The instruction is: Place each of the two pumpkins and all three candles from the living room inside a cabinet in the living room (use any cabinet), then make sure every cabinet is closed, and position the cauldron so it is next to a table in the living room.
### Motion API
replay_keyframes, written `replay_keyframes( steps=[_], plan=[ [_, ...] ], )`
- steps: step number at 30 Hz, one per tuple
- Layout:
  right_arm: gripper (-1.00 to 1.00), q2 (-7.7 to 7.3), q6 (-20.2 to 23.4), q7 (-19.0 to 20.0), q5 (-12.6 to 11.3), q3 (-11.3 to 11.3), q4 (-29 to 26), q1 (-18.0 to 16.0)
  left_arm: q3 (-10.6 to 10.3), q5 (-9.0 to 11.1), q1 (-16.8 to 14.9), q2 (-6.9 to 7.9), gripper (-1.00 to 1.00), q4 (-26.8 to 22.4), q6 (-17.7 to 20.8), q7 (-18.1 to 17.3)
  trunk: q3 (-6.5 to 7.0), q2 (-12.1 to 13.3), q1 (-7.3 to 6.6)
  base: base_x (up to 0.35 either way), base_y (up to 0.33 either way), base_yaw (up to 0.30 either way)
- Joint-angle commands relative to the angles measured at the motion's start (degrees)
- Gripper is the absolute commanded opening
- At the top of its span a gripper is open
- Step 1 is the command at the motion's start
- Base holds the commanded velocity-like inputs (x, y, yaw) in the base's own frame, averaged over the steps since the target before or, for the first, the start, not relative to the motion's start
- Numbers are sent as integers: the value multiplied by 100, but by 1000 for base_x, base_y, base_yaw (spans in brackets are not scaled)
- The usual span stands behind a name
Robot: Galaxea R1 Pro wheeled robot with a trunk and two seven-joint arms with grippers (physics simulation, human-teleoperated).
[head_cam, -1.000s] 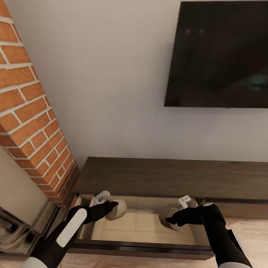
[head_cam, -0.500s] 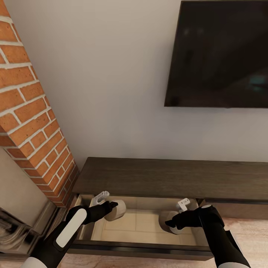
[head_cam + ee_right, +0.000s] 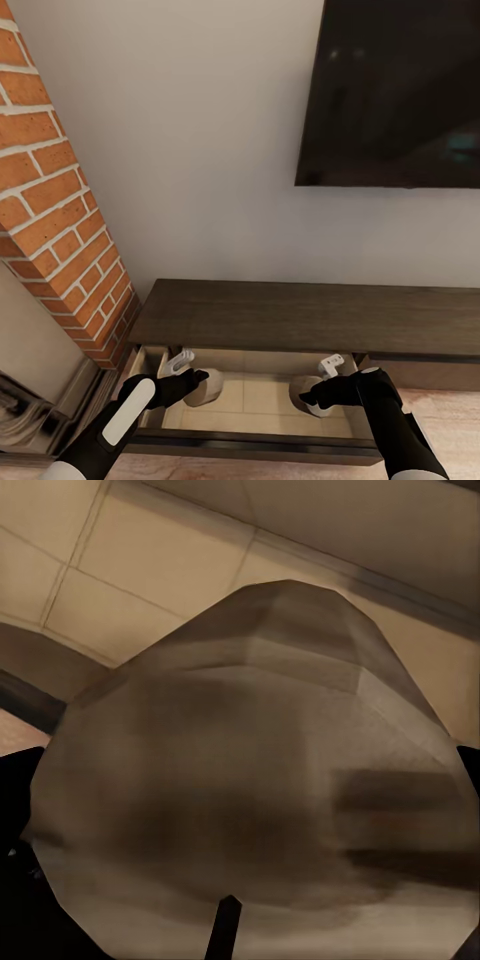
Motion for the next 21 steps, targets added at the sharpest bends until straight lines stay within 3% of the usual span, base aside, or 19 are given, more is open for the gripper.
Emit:
replay_keyframes(
  steps=[1, 6, 10, 12, 16, 21],
  plan=[
    [-100, 3, 13, 47, 36, -24, -8, -5, -17, 61, -5, -6, -100, -3, -5, 56, -23, -45, 22, 0, 0, 0],
    [-100, 6, -2, 47, 33, -39, -6, -5, -19, 47, -5, -37, -100, 94, -40, 64, -113, -245, 132, 0, 0, 0],
    [-100, 12, -9, 24, 42, -26, 174, -5, -13, 38, -18, -38, -100, 487, -73, 60, -185, -405, 220, 0, 0, 0],
    [-100, 17, -20, -246, 36, -5, 501, -7, -9, 30, -29, -42, -100, 596, -84, 58, -221, -486, 264, 0, 0, 0],
    [-100, 65, -61, -736, 31, -3, 719, -13, -10, -226, -31, -103, -100, 634, -231, 57, -293, -646, 352, 0, 0, 0],
    [-100, 75, -82, -820, 33, -1, 746, -14, -10, -340, -31, -215, -100, 640, -289, 49, -382, -847, 462, 0, 0, 0]
  ],
)
